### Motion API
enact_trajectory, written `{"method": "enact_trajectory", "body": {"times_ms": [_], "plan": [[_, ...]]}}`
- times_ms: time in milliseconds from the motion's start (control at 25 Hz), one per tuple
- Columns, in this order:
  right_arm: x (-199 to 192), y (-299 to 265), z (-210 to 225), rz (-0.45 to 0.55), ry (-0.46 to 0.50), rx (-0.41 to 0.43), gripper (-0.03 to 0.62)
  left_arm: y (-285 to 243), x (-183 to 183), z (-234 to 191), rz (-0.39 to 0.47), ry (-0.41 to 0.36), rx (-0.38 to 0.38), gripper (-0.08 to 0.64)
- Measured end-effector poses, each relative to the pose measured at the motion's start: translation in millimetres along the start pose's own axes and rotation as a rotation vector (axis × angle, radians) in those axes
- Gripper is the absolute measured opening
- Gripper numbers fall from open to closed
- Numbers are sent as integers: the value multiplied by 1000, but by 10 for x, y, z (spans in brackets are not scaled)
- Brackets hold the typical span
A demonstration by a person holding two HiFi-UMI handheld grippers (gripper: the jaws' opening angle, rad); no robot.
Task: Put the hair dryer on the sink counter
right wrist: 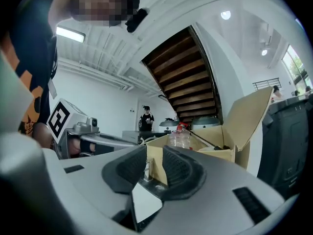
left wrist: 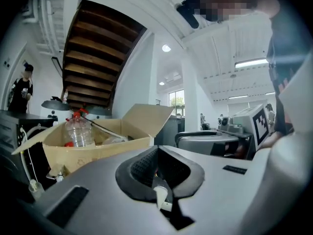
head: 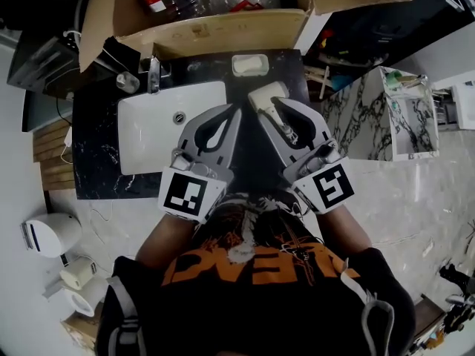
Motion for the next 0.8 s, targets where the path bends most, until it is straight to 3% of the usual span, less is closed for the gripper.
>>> {"method": "enact_trajectory", "body": {"times_ms": [280, 800], "plan": [[15, 125, -54, 4, -2, 19, 17, 106, 127, 36, 56, -22, 32, 21], [24, 302, 108, 16, 29, -53, 14, -69, 24, 233, 39, -11, -41, 21]]}}
Point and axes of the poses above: the fingertips, and each gripper's own axes: y backward along the fingers, z to its right, x out of its top, the point moved 2 cm from there along y, backward along the fingers
